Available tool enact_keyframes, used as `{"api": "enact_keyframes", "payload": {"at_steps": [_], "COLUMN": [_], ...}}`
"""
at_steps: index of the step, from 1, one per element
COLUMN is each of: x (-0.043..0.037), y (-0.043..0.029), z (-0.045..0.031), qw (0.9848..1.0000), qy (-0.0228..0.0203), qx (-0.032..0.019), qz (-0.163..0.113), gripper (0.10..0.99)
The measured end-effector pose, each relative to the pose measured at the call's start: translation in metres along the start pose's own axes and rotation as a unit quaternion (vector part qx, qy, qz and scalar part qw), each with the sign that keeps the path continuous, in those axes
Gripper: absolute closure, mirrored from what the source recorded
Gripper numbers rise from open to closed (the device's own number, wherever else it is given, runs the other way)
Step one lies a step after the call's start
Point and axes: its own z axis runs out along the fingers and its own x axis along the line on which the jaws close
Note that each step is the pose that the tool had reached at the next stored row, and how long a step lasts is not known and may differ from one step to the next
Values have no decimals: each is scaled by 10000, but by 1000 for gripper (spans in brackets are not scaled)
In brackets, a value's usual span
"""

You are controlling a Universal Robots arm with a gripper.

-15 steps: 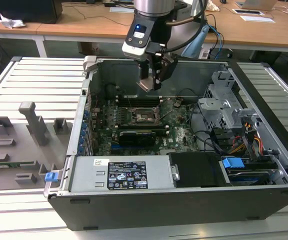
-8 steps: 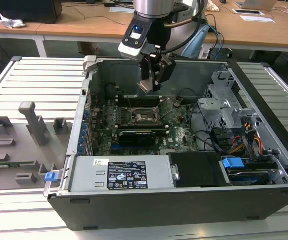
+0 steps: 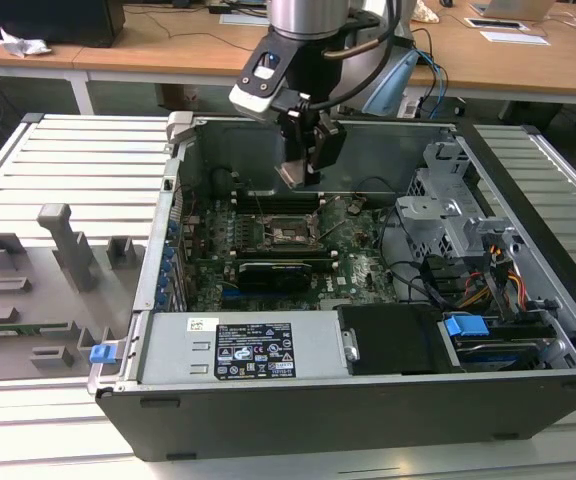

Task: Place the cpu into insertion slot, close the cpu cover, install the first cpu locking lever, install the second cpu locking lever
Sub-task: 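Place the cpu into insertion slot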

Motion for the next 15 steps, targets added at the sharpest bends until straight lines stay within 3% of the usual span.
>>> {"api": "enact_keyframes", "payload": {"at_steps": [6,11,15], "x": [1,5,6], "y": [-4,-6,-8], "z": [48,85,101], "qw": [9987,9982,9982], "qy": [-44,-51,-33], "qx": [-8,-11,-17], "qz": [507,603,607], "gripper": [557,557,557]}}
